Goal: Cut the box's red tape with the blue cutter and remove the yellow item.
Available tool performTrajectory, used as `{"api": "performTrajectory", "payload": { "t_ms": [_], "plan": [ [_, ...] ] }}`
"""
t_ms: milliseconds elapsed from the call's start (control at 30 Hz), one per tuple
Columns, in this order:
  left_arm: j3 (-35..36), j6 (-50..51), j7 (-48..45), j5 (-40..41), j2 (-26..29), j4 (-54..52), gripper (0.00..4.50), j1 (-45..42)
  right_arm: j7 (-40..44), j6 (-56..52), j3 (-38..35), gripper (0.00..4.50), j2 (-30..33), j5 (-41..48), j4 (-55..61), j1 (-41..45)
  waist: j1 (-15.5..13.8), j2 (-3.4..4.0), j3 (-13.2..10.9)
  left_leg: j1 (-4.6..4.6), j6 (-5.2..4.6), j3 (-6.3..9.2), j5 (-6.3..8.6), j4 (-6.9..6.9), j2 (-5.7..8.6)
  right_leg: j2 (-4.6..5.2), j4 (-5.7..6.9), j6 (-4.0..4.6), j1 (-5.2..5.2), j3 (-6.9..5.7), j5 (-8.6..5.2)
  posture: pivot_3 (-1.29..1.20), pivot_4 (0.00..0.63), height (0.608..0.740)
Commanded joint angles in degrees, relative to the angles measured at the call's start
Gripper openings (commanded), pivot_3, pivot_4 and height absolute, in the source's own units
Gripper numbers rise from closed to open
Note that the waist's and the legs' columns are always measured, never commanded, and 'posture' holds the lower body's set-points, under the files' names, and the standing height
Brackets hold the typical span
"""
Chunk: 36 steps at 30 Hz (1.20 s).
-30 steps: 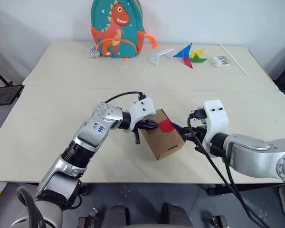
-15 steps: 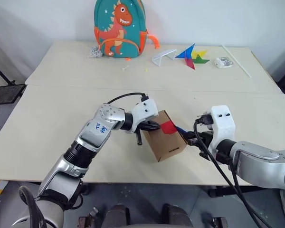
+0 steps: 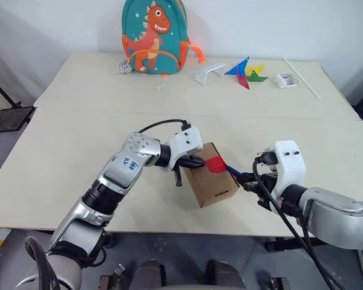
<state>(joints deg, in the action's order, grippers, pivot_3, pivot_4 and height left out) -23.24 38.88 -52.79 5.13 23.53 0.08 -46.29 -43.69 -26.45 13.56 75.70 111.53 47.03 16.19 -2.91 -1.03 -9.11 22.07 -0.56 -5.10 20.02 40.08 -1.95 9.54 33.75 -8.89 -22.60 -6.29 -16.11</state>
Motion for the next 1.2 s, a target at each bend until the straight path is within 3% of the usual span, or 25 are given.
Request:
{"api": "performTrajectory", "payload": {
  "t_ms": [33,333,733,967,1200],
  "plan": [
    [-5.09,3.91,-1.21,-1.92,0.71,3.15,0.00,3.43,-0.77,-0.65,1.39,0.15,0.29,1.47,1.71,-2.13,0.00,0.00,0.01,0.00,0.00,0.00,0.00,0.00,0.00,0.00,0.00,0.00,0.00,0.00,0.00,0.00,0.150,0.740],
    [-5.07,3.81,-1.20,-2.01,0.58,3.68,0.00,3.29,-0.11,1.64,1.91,0.15,1.85,1.47,4.08,-1.51,-0.01,0.00,0.01,0.00,0.00,0.02,0.00,0.00,0.00,0.00,-0.01,0.01,0.01,-0.02,-0.01,0.00,0.150,0.740],
    [-5.08,3.72,-1.63,-2.28,0.48,4.04,0.00,3.33,6.70,5.41,1.07,0.15,11.27,1.47,6.90,-6.57,-0.12,-0.01,0.06,0.01,0.00,0.09,0.03,-0.01,-0.02,0.00,-0.09,0.03,0.06,-0.09,-0.01,0.00,0.150,0.740],
    [-5.18,3.72,-1.72,-2.27,0.40,4.09,0.00,3.21,6.84,5.24,-0.17,0.15,12.61,1.47,5.54,-8.72,0.02,-0.06,0.25,-0.06,0.01,0.08,0.05,0.01,-0.06,0.00,-0.14,0.04,0.13,-0.09,-0.02,0.00,0.150,0.740],
    [-5.07,3.86,-1.69,-2.31,0.71,3.80,0.00,3.31,17.35,2.53,-5.35,0.15,16.14,1.47,3.87,-4.58,0.15,0.09,0.33,-0.07,0.01,0.08,0.06,0.01,-0.09,0.00,-0.19,0.07,0.12,-0.09,-0.03,0.00,0.150,0.740]
  ]
}}
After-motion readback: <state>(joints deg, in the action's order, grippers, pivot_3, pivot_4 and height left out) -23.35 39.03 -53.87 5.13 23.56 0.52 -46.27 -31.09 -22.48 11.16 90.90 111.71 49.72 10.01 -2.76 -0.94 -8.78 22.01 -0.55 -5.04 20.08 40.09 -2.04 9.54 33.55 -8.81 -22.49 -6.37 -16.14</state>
